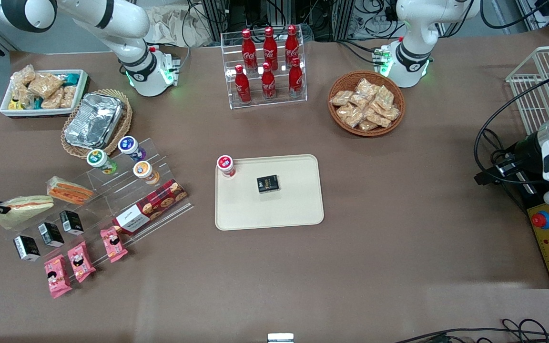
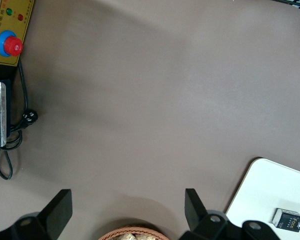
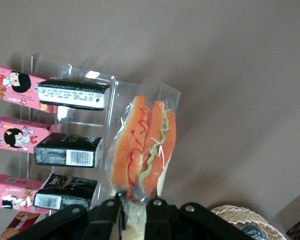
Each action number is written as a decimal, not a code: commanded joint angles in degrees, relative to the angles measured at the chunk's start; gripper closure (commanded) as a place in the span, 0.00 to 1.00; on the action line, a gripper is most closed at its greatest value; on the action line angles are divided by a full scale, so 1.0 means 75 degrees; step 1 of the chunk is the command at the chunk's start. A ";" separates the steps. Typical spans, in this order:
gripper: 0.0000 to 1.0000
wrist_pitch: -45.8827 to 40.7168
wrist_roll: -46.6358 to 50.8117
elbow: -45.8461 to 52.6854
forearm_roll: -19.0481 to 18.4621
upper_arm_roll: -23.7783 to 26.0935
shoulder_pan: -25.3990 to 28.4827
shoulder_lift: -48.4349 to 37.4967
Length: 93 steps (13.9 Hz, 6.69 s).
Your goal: Place sandwich on tray
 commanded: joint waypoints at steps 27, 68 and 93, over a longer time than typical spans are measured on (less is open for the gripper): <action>1.00 -0.0399 -0.3458 0.0918 0.0314 0.1380 0.2811 -0.1695; 0.01 0.4511 -0.7613 -0.1296 -0.1574 0.1263 0.6987 0.0428; 0.01 -0.0563 -0.5562 -0.0582 0.0935 -0.1795 0.4561 -0.2456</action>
